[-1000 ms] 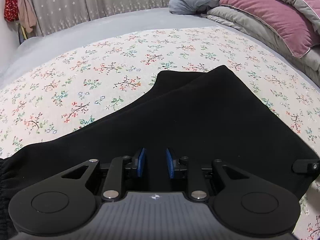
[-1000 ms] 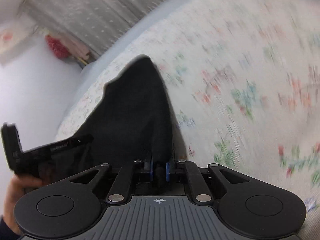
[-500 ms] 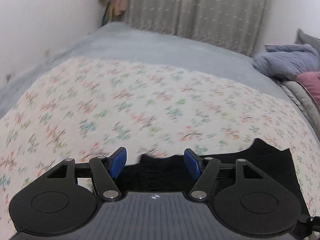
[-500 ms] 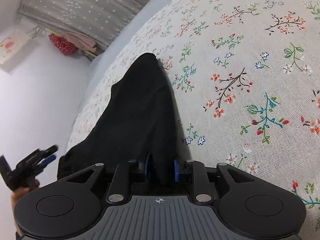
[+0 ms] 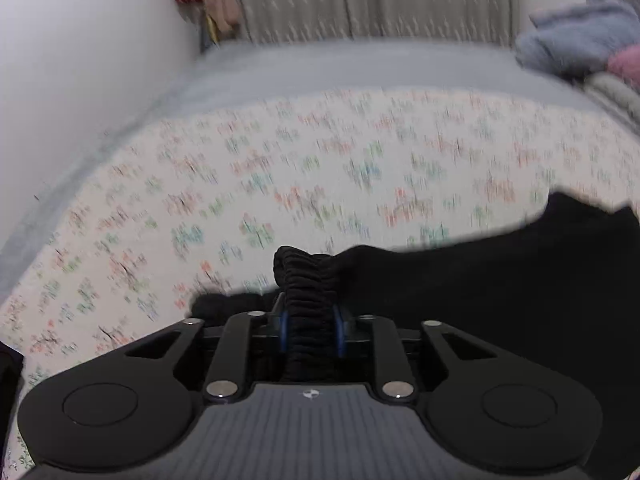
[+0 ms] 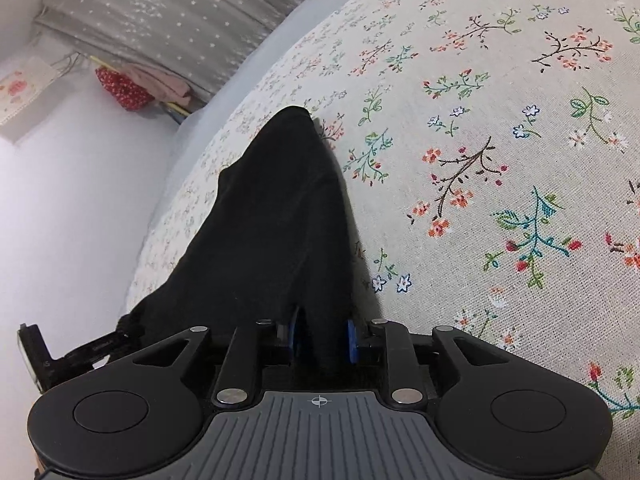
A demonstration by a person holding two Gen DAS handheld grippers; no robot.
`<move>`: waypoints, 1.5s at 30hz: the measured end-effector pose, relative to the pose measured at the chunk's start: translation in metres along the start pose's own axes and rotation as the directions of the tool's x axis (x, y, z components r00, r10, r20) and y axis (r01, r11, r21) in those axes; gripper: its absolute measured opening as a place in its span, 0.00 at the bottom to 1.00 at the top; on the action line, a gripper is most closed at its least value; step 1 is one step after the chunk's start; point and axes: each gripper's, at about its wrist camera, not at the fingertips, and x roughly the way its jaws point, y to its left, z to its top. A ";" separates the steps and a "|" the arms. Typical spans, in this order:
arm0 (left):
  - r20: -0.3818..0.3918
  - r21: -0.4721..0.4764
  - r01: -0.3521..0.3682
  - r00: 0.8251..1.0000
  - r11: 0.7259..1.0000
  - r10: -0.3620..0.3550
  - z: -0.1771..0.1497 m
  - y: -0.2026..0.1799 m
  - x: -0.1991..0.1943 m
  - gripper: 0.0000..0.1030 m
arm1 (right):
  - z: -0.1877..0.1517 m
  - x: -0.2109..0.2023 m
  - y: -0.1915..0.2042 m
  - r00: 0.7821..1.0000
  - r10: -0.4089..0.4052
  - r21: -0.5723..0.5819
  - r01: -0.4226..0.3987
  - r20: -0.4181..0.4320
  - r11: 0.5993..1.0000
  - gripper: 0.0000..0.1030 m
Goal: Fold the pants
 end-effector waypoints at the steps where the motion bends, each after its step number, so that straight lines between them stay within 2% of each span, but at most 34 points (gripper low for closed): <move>1: 0.042 0.013 -0.031 0.999 0.999 0.031 0.002 -0.001 -0.008 0.26 | -0.001 -0.001 0.001 1.000 -0.002 -0.004 0.002 0.002 1.000 0.22; 3: 0.066 0.035 -0.043 0.997 0.998 0.041 0.004 -0.001 -0.012 0.27 | -0.002 -0.002 0.003 1.000 -0.003 -0.012 0.003 0.011 1.000 0.23; 5: 0.016 0.092 -0.050 0.999 0.995 0.049 -0.004 -0.006 0.004 0.30 | -0.004 -0.002 0.006 1.000 -0.005 -0.021 0.005 0.009 1.000 0.23; 6: -0.004 0.131 -0.074 0.997 0.989 0.075 -0.011 -0.010 0.014 0.36 | -0.005 -0.002 0.006 1.000 -0.011 -0.027 0.011 0.009 1.000 0.23; 7: -0.011 0.182 -0.096 0.995 0.978 0.100 -0.017 -0.016 0.023 0.39 | -0.006 -0.002 0.007 1.000 -0.016 -0.031 0.016 0.010 0.999 0.23; 8: 0.003 0.228 -0.123 0.992 0.966 0.126 -0.022 -0.022 0.025 0.42 | -0.006 -0.001 0.007 1.000 -0.019 -0.031 0.019 0.009 0.999 0.23; 10: 0.015 0.255 -0.167 0.986 0.952 0.169 -0.019 -0.024 0.020 0.58 | -0.007 -0.003 0.006 1.000 -0.013 -0.019 0.013 0.001 1.000 0.23; 11: 0.020 0.239 -0.180 0.983 0.954 0.180 -0.013 -0.020 0.016 0.68 | -0.007 -0.004 0.004 1.000 -0.008 -0.007 0.008 -0.002 1.000 0.23; 15: 0.055 0.070 -0.158 0.986 0.985 0.155 0.012 0.006 -0.009 0.75 | -0.012 -0.011 -0.005 1.000 0.028 0.060 -0.027 -0.011 0.998 0.23; 17: 0.086 -0.010 -0.160 0.983 0.987 0.160 0.021 0.007 -0.022 0.75 | -0.015 -0.011 -0.005 0.999 0.034 0.078 -0.034 -0.008 0.996 0.23; 20: 0.143 -0.012 -0.122 0.982 0.992 0.123 0.030 -0.015 -0.042 0.76 | -0.018 -0.009 -0.002 0.999 0.037 0.086 -0.036 -0.002 0.996 0.24; 24: 0.222 0.039 -0.168 0.963 0.985 0.155 0.037 -0.054 -0.054 0.81 | -0.018 -0.008 -0.004 0.999 0.047 0.117 -0.047 0.002 0.992 0.24; 25: 0.214 0.035 -0.115 0.971 0.993 0.105 0.040 -0.063 -0.056 0.81 | -0.018 -0.008 -0.005 0.999 0.050 0.123 -0.050 0.002 0.991 0.24; 27: 0.152 0.055 0.067 0.986 0.996 -0.074 0.042 -0.087 -0.051 0.81 | -0.020 -0.009 -0.006 0.999 0.054 0.129 -0.054 0.006 0.990 0.23; 29: 0.093 0.117 0.223 0.968 0.968 -0.235 0.040 -0.126 -0.046 0.81 | -0.022 -0.007 -0.003 0.999 0.045 0.121 -0.046 0.014 0.992 0.23; 31: 0.059 0.231 0.305 0.943 0.924 -0.326 0.035 -0.175 -0.044 0.81 | -0.024 -0.007 0.001 0.999 0.036 0.099 -0.038 0.018 0.994 0.23; 33: 0.012 0.328 0.351 0.927 0.877 -0.376 0.031 -0.221 -0.035 0.81 | -0.024 -0.007 0.002 0.999 0.032 0.085 -0.033 0.020 0.996 0.23; 34: -0.029 0.342 0.382 0.918 0.859 -0.397 0.031 -0.240 -0.028 0.81 | -0.024 -0.006 0.001 0.999 0.032 0.089 -0.033 0.020 0.995 0.22; 36: -0.122 0.300 0.470 0.882 0.830 -0.455 0.034 -0.267 -0.009 0.76 | -0.024 -0.006 0.000 0.999 0.035 0.098 -0.037 0.021 0.994 0.21; 37: -0.152 0.257 0.501 0.865 0.826 -0.478 0.037 -0.276 0.001 0.73 | -0.025 -0.006 0.001 0.999 0.033 0.094 -0.035 0.023 0.995 0.20; 39: -0.205 0.144 0.547 0.832 0.825 -0.516 0.044 -0.286 0.027 0.61 | -0.027 -0.007 0.002 0.999 0.025 0.066 -0.027 0.032 0.997 0.18; 40: -0.218 0.099 0.544 0.829 0.833 -0.516 0.048 -0.289 0.041 0.59 | -0.028 -0.007 0.003 0.999 0.019 0.057 -0.021 0.036 0.998 0.17; 41: -0.210 0.072 0.531 0.835 0.844 -0.508 0.051 -0.294 0.050 0.54 | -0.029 -0.007 0.005 0.999 0.013 0.049 -0.015 0.039 0.999 0.16; 44: -0.176 0.024 0.530 0.837 0.847 -0.519 0.069 -0.296 0.071 0.50 | -0.030 -0.006 0.006 0.999 0.003 0.048 -0.005 0.045 0.999 0.13; 45: -0.157 0.022 0.523 0.843 0.852 -0.514 0.075 -0.298 0.073 0.46 | -0.030 -0.006 0.006 0.999 0.003 0.052 -0.005 0.048 0.999 0.13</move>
